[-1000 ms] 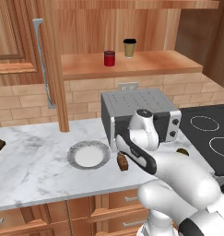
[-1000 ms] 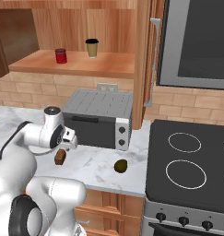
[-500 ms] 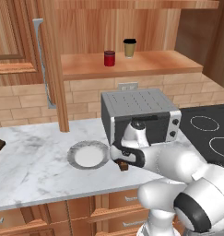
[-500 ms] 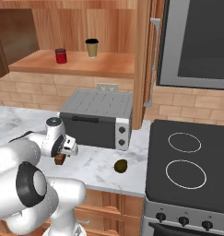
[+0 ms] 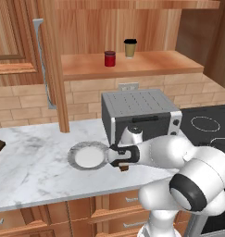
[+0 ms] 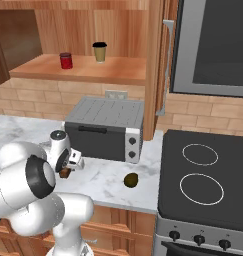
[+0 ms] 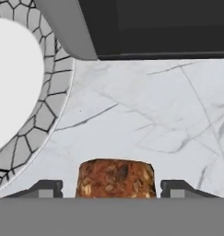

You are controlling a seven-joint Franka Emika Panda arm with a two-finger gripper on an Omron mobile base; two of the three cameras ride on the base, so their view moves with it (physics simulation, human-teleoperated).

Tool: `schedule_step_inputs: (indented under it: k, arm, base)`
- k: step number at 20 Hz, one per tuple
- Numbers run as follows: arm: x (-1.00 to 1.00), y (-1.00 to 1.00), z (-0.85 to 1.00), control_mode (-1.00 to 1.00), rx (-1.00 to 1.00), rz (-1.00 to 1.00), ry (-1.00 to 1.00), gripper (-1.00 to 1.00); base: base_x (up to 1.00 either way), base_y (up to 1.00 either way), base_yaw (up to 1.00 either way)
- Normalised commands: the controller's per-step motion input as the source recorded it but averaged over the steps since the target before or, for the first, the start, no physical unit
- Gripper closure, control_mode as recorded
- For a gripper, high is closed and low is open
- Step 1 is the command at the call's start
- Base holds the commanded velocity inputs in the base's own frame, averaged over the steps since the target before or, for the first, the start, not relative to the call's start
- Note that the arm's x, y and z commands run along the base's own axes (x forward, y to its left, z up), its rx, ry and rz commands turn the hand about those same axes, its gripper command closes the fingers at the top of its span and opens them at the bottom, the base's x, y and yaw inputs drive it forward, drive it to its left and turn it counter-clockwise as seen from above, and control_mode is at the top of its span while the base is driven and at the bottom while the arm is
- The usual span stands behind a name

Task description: Pick the avocado and bread from the counter and place them on the plate. Then pick the jam from the cabinet and place it next to the plate. Lastly close the cabinet door.

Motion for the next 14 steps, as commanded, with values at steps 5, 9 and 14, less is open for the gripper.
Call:
schedule_step_inputs:
  k: [5,9,14]
  arm:
    - [0.0,0.02,0.11,-1.0,0.0,0.0,-0.03,1.0]
    - [0.0,0.17,0.48,-1.0,0.01,0.0,-0.07,1.0]
    - [-0.01,0.34,0.48,-1.0,0.02,0.0,-0.07,1.0]
  base:
    - [0.0,0.0,0.0]
    - [0.0,0.0,0.0]
    - [0.0,0.0,0.0]
